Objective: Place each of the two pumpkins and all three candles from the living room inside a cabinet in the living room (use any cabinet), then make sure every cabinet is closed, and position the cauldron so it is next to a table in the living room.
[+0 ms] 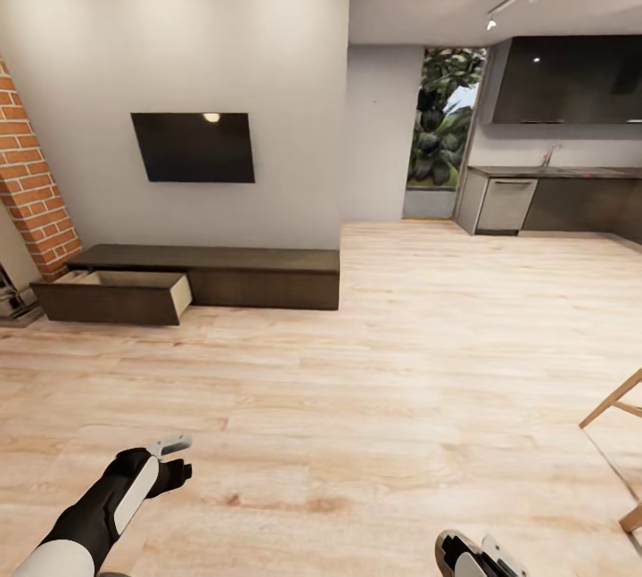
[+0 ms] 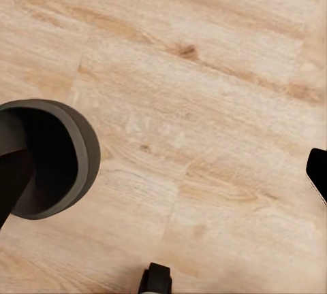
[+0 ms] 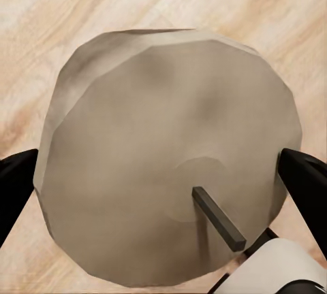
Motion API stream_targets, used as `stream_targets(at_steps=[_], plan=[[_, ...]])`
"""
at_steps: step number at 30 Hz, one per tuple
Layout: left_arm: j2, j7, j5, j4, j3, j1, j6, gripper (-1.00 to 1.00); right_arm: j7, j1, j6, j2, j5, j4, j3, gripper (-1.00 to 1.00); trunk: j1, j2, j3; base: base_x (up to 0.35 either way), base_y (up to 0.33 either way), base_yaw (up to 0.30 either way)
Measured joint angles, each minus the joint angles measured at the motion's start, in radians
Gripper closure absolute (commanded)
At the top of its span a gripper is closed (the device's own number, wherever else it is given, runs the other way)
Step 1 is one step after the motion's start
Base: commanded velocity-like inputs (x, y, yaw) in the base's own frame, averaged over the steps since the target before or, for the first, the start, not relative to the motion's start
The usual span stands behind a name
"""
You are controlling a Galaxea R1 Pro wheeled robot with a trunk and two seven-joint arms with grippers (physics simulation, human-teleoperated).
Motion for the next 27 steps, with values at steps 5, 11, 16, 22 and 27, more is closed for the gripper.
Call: stream_targets(at_steps=[5,11,16,22,27], plan=[[0.0,0.0,0.0,0.0,0.0,0.0,-0.001,-1.0,0.0,0.0,0.0,0.0,0.0,0.0,0.0,1.0,0.0,0.0,0.0,0.33,0.0,0.0],[0.0,0.0,0.0,0.0,-0.001,0.0,-0.002,-1.0,0.0,0.0,0.0,0.001,0.0,0.0,0.0,1.0,0.0,0.0,0.0,0.33,0.0,0.0],[0.0,0.0,-0.001,0.0,-0.001,0.0,-0.006,-1.0,0.0,0.0,0.0,0.001,0.0,0.0,0.0,1.0,0.0,0.0,0.0,0.33,0.0,0.0],[0.0,0.0,-0.001,0.0,-0.001,0.0,-0.012,-1.0,0.0,0.0,0.0,0.002,0.0,0.0,0.001,1.0,0.0,0.0,0.0,0.33,0.0,0.0],[0.0,0.001,0.0,0.0,-0.043,0.0,-0.018,-1.0,0.0,0.0,0.0,0.002,0.001,0.0,0.002,1.0,0.0,0.0,0.0,0.33,0.0,0.0]])
